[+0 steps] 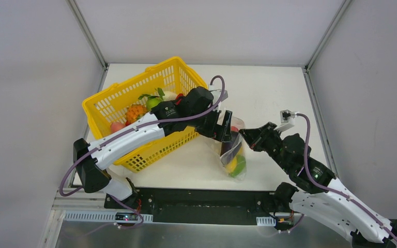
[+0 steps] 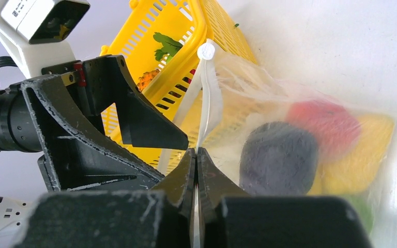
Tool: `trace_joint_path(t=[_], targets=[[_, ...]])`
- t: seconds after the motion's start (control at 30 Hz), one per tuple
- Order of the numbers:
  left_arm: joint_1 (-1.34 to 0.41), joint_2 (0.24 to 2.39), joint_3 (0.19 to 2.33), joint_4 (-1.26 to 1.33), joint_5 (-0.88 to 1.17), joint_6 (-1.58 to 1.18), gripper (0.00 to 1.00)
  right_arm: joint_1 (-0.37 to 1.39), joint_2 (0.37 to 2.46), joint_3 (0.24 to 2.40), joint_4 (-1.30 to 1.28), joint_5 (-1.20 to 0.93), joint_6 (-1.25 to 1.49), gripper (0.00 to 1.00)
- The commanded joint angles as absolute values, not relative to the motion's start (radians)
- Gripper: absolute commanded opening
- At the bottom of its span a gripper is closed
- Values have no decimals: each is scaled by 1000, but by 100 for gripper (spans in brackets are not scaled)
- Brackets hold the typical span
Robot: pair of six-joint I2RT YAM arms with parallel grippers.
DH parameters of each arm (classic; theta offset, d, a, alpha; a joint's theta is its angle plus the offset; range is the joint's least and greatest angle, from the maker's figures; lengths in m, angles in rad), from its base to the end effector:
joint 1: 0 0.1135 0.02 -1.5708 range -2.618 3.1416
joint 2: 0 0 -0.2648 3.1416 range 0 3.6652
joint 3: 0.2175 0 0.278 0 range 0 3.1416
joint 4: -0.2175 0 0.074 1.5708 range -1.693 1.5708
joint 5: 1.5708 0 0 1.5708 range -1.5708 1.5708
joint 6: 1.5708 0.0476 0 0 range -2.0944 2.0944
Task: Place the food in the zip-top bag and seal the zipper
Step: Place the fake vegetable in the zipper food storage bag, then pick up the fake fruit from the bin.
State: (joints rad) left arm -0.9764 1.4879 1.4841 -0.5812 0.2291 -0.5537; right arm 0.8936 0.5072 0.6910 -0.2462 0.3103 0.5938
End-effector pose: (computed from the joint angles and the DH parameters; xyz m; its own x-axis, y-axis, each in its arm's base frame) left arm 0.1983 -0.3127 0.3699 -0.7430 0.1848 -0.6432 0.6139 0.5710 -0.5451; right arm 0.1138 0.1183 0.3433 -0.3408 0.4265 -0.8379 -0.4349 0.7186 0.5427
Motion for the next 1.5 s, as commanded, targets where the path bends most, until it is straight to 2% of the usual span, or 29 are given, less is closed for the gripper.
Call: trace_joint_path(t=[0.0, 0.13, 0.33, 0.53, 0.77, 1.0, 1.17, 1.47], targets=[[-986, 1450, 1518, -575, 223, -523, 85, 896, 495, 704, -187, 331, 597, 0], [-987, 1410, 1506, -575, 188, -505, 85, 896, 492, 702, -183, 315, 589, 0], [-987, 1323, 1472, -605, 46, -485, 87, 896, 512, 692, -118, 158, 535, 0], [-987, 1234, 1460, -689, -172, -459, 99, 895, 542, 714, -166, 194, 535, 0], [-932, 1186, 1471, -830, -319, -422, 99, 896, 507, 698, -164, 228, 537, 0], [-702, 1133, 1422, -843, -203, -385, 99, 895, 495, 700, -177, 241, 540, 0], [-584, 1211, 1393, -808, -39, -330, 99, 896, 509, 700, -177, 232, 553, 0], [-542, 1436, 1416, -726, 174, -282, 99, 896, 493, 703, -196, 239, 563, 0]])
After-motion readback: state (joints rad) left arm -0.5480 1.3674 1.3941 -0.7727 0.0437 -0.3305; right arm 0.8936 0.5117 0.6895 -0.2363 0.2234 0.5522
